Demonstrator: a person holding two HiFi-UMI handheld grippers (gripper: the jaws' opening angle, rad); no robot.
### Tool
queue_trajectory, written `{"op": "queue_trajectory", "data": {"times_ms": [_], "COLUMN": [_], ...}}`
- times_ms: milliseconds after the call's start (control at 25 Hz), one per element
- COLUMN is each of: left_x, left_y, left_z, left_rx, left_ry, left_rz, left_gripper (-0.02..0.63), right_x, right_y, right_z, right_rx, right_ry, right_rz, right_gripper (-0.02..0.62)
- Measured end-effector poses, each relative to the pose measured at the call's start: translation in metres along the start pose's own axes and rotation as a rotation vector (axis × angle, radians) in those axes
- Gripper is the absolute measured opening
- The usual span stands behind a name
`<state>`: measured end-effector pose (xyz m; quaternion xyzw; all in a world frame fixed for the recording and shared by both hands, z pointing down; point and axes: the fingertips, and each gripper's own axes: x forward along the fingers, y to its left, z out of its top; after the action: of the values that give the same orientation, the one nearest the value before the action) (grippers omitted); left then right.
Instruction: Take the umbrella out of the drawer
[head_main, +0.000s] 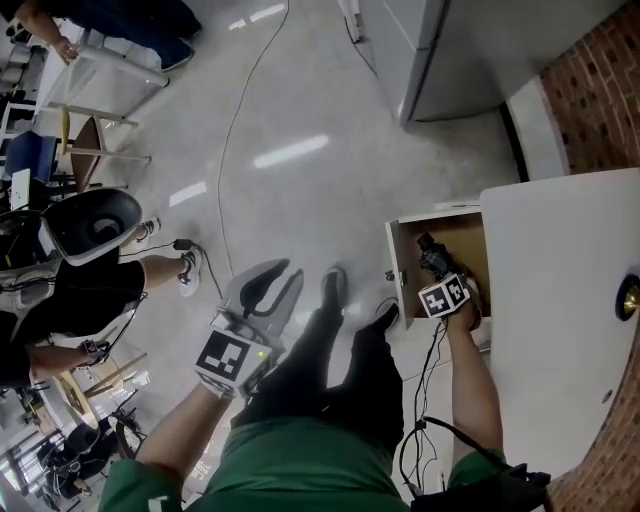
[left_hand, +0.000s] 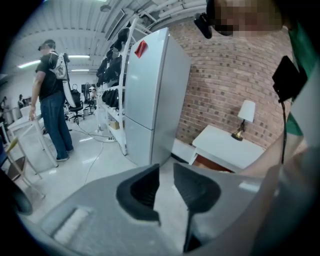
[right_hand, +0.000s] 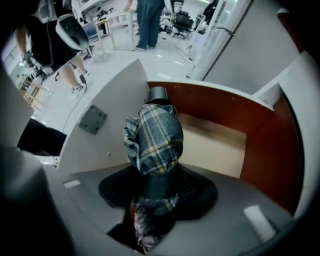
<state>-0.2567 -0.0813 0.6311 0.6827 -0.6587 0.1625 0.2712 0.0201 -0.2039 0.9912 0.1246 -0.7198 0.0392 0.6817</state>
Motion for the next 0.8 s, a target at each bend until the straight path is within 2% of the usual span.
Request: {"op": "queue_trajectory", "data": {"times_ms": [160, 320, 560, 640, 800], "left_x": [-0.005, -0.013, -0.03, -0.033, -0.04], "left_y": [0.0, 0.01, 0.015, 0.015, 0.007], "left_z": [0.019, 0.036, 0.079, 0.093, 0.126], "left_rx": [-0.009, 0.071, 0.017, 0.002, 0.057], "left_ry": [-0.039, -0.059, -0.133, -0.148, -0.245], "left_rz": [-0.011, -0.033, -0.043, -0.047, -0.101], "left_gripper": [0.084, 0.083, 0.081, 0.081, 0.08], "right_x": [-0.041, -0.09, -0.18, -0.212, -0.27], "right_y": [0.01, 0.019, 0.03, 0.025, 0.01], "right_z": [0.013, 0.021, 0.036, 0.037, 0.031], "right_rx": [0.13, 0.226, 0.365, 0.436, 0.58], "right_ry": [-0.088, -0.175, -0.359, -0.407, -0.498], "right_rz": [0.051, 0.082, 0.14, 0.137, 0.09], "right_gripper": [0.184, 0.184, 0.184, 0.184, 0.186]}}
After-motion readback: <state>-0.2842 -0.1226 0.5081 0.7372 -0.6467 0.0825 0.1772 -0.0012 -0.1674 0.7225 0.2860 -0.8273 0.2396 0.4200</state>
